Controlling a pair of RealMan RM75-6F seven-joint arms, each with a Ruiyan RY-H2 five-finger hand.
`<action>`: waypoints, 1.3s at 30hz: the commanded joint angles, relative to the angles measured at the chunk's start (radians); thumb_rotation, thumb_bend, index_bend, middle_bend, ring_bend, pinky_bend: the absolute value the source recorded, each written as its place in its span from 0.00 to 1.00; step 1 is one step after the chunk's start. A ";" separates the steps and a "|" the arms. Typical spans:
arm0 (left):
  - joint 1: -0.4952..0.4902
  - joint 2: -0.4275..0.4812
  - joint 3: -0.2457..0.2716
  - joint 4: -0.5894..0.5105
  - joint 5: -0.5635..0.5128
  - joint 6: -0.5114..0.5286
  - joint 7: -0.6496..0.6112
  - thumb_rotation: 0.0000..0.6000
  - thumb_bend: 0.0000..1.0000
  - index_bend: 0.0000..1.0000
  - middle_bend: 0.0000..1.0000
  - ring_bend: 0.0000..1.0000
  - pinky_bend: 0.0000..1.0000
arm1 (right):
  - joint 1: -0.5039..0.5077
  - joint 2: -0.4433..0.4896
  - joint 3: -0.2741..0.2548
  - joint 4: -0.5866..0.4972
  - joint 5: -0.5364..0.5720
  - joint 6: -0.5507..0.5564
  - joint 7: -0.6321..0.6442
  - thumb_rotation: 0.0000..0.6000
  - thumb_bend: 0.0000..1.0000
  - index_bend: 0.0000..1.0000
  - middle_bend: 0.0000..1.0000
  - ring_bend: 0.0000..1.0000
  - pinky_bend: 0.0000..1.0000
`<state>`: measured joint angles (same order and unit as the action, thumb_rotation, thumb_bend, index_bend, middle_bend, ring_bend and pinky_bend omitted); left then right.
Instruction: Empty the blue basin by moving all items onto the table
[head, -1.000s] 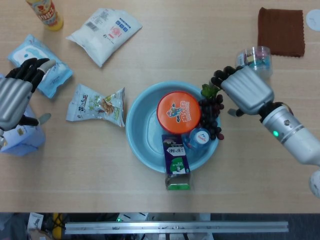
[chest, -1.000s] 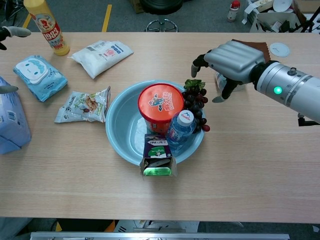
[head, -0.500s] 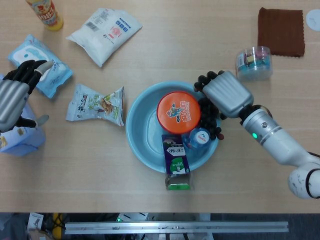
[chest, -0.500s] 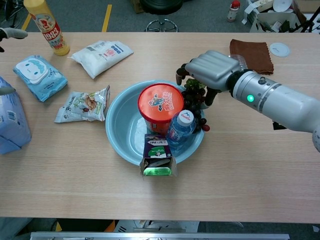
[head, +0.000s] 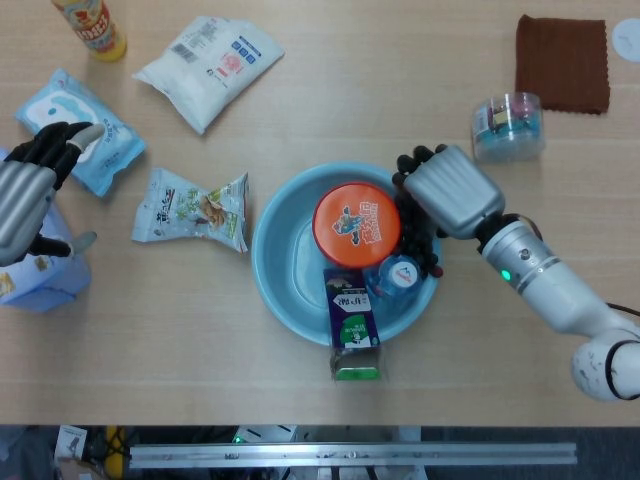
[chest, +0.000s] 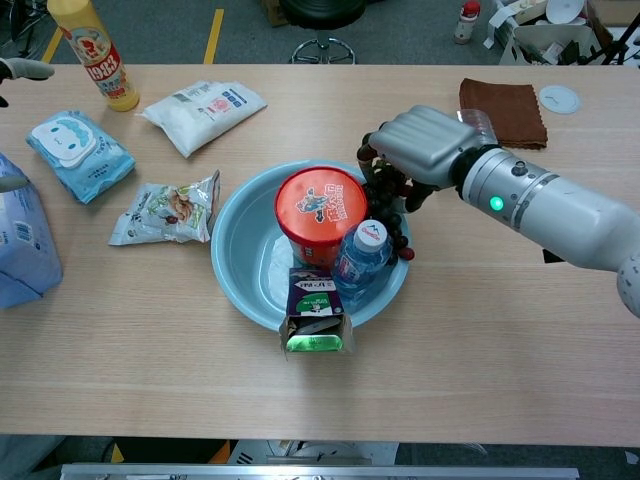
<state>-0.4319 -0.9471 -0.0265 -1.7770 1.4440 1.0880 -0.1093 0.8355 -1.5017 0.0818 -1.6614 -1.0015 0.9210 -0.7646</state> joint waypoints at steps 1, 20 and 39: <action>0.000 0.000 -0.001 0.000 0.002 0.001 -0.003 1.00 0.19 0.00 0.08 0.06 0.20 | 0.002 -0.002 -0.005 0.000 -0.010 0.006 0.001 1.00 0.31 0.49 0.36 0.31 0.52; -0.001 0.004 -0.004 -0.004 0.007 -0.010 -0.011 1.00 0.19 0.00 0.08 0.06 0.20 | -0.004 -0.011 -0.035 0.020 -0.048 0.034 0.022 1.00 0.46 0.57 0.43 0.41 0.67; -0.001 0.010 -0.003 -0.006 0.015 -0.016 -0.024 1.00 0.19 0.00 0.08 0.06 0.20 | -0.006 0.018 -0.055 0.002 -0.013 0.045 -0.023 1.00 0.00 0.36 0.37 0.37 0.67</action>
<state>-0.4333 -0.9367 -0.0291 -1.7834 1.4590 1.0717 -0.1329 0.8289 -1.4834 0.0285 -1.6596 -1.0180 0.9648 -0.7835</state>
